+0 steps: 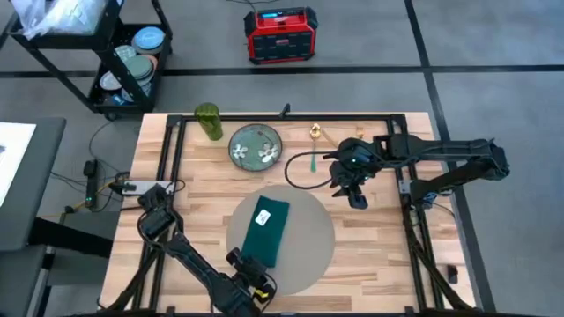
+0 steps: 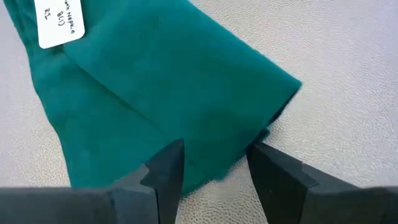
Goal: Set table place
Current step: Fold the green napkin
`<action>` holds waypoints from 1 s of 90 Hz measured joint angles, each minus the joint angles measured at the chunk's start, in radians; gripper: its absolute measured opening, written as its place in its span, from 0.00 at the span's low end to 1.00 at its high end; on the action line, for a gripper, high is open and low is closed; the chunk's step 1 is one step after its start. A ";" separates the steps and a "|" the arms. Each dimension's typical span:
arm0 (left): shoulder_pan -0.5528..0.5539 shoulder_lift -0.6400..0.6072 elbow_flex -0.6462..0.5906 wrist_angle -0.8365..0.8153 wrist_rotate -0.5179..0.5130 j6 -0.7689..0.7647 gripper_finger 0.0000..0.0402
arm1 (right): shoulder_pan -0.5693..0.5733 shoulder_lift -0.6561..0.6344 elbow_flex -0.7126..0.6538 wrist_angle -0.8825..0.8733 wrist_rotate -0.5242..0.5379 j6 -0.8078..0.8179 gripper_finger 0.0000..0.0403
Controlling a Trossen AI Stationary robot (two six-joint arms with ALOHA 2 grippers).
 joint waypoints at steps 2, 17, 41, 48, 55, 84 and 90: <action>0.002 0.000 0.000 -0.004 0.000 0.001 0.39 | 0.000 0.000 0.000 0.000 0.000 0.001 0.31; 0.016 0.000 0.000 -0.039 0.031 0.016 0.31 | 0.000 0.000 0.000 -0.006 0.000 0.000 0.31; 0.033 -0.010 0.004 -0.057 0.150 0.090 0.02 | 0.000 -0.002 0.000 -0.019 0.000 -0.009 0.31; 0.032 -0.010 0.035 -0.115 0.176 0.091 0.01 | 0.000 -0.002 0.000 -0.018 0.000 -0.010 0.31; 0.031 -0.010 0.084 -0.204 0.181 0.091 0.00 | -0.003 -0.002 0.000 -0.018 -0.001 -0.011 0.31; 0.033 -0.012 0.101 -0.310 0.202 0.082 0.00 | -0.005 -0.003 0.000 -0.045 -0.001 -0.011 0.31; 0.033 -0.012 0.091 -0.307 0.220 0.078 0.00 | -0.005 -0.003 0.000 -0.068 -0.001 -0.003 0.31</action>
